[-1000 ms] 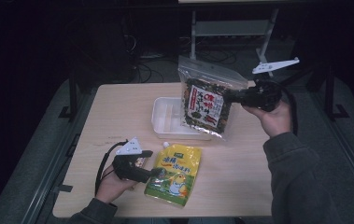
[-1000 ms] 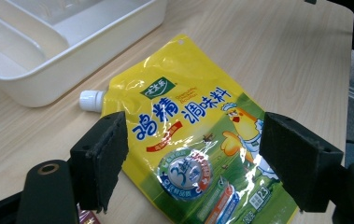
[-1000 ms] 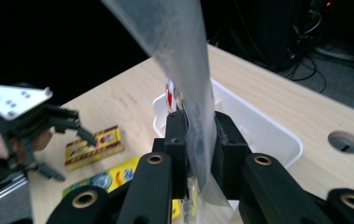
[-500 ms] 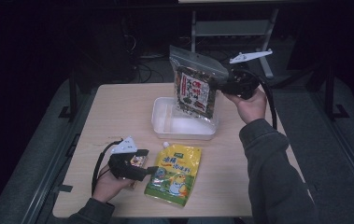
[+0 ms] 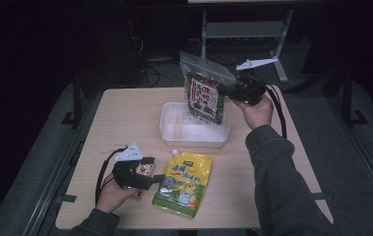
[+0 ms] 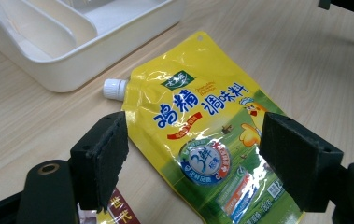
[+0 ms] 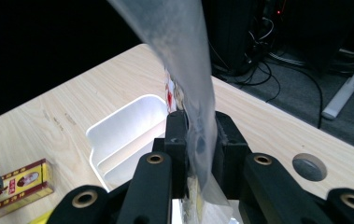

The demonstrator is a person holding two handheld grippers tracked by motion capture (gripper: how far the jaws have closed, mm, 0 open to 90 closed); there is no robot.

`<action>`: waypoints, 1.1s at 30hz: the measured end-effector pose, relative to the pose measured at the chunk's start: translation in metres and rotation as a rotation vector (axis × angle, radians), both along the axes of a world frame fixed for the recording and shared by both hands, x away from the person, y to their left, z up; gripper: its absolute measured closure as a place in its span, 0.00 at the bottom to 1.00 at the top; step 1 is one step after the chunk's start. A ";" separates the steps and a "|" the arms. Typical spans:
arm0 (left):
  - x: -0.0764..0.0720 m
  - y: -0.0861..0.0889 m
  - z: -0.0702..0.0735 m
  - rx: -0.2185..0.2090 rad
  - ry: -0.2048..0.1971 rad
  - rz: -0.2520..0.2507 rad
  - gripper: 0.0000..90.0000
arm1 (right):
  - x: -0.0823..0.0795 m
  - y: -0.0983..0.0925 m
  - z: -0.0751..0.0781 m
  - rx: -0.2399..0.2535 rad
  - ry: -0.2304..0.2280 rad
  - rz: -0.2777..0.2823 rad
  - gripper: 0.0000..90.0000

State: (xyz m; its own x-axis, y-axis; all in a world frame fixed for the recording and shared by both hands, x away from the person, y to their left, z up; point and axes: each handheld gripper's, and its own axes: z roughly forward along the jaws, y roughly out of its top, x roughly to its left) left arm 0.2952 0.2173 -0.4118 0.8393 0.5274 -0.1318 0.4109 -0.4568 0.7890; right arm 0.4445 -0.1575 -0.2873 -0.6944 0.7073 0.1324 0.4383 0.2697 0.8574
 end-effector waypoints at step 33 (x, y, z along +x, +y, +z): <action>0.003 0.003 -0.004 0.009 0.014 0.001 0.26 | 0.016 -0.003 -0.036 0.011 0.046 0.040 0.86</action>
